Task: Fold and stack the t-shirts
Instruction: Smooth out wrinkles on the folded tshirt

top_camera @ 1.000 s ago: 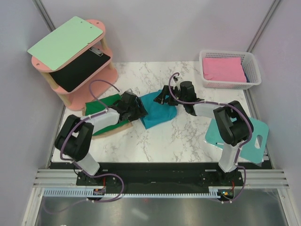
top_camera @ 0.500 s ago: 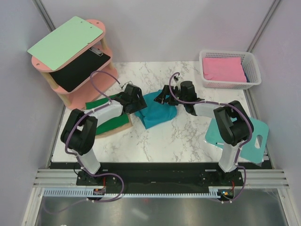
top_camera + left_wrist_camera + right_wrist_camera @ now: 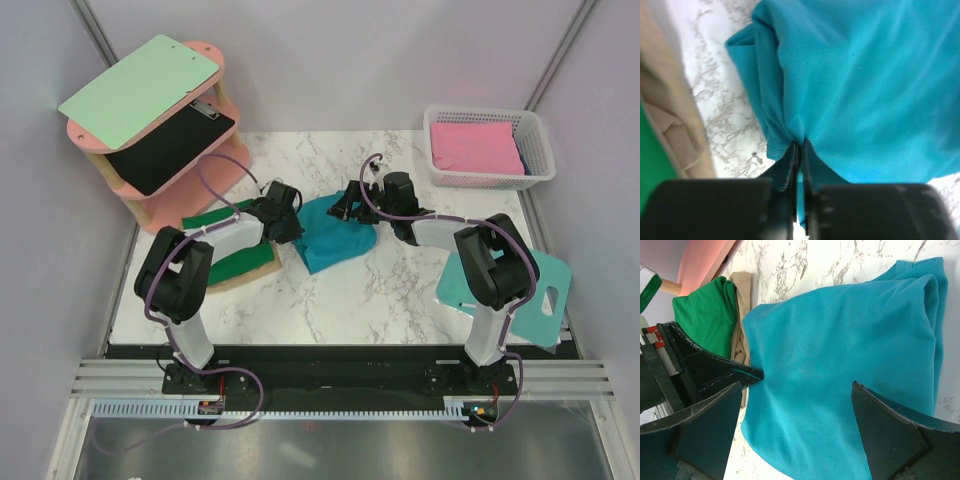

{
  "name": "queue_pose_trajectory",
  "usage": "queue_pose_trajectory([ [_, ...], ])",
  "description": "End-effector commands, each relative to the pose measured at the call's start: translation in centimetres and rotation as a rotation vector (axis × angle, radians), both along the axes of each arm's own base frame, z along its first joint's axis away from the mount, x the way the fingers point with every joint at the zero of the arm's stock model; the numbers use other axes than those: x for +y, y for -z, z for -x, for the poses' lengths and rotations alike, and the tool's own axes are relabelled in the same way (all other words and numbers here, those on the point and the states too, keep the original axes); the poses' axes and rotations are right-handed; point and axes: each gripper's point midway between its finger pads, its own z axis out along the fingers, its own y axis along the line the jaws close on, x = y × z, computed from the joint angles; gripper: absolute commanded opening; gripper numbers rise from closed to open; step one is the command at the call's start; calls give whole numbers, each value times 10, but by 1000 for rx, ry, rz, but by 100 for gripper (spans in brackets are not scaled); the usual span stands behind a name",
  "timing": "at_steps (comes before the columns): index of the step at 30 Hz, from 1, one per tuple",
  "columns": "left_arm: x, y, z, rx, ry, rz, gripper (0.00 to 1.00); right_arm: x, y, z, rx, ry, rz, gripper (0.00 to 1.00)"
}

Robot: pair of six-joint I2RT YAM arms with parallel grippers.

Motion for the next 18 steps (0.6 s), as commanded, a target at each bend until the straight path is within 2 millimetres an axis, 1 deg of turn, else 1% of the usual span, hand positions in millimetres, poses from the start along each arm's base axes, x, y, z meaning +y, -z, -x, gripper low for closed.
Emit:
queue_pose_trajectory([
  [1,-21,-16,-12,-63,58,100,2,5,-13,-4,-39,-15,-33,97],
  [2,-25,-16,-9,-55,73,122,2,5,-13,-3,-37,-16,-33,97],
  [3,-29,-24,-14,-93,75,148,2,4,-12,-4,-35,-15,-32,97],
  [4,-38,-28,-10,-94,104,196,2,5,-11,-4,-33,-16,-32,97],
  [5,-37,-24,-3,-88,105,212,2,5,-10,-3,-33,-16,-31,97],
  [6,-43,-39,-9,-150,108,261,2,5,-10,-3,-33,-16,-31,97],
  [7,-45,-38,-5,-150,118,285,2,4,-9,-3,-31,-15,-29,97],
  [8,-44,-33,0,-141,121,297,2,5,-8,-3,-28,-16,-29,97],
  [9,-48,-34,0,-153,127,323,2,5,-6,-3,-23,-16,-27,97],
  [10,-47,-26,6,-129,132,328,2,5,-4,-3,-19,-15,-28,97],
  [12,-47,-15,10,-99,113,336,2,5,-1,-3,-11,-15,-30,97],
  [13,-43,-1,15,-73,100,325,2,5,0,-2,-7,-15,-31,97],
  [15,-41,10,20,-49,83,330,2,5,0,-2,-8,-17,-35,97],
  [16,-40,17,25,-34,78,325,4,5,0,-1,-9,-16,-34,97],
  [17,-39,19,26,-31,78,326,11,5,0,-1,-10,-16,-35,97],
  [18,-38,20,27,-28,74,326,42,5,-1,-1,-12,-16,-35,97],
])
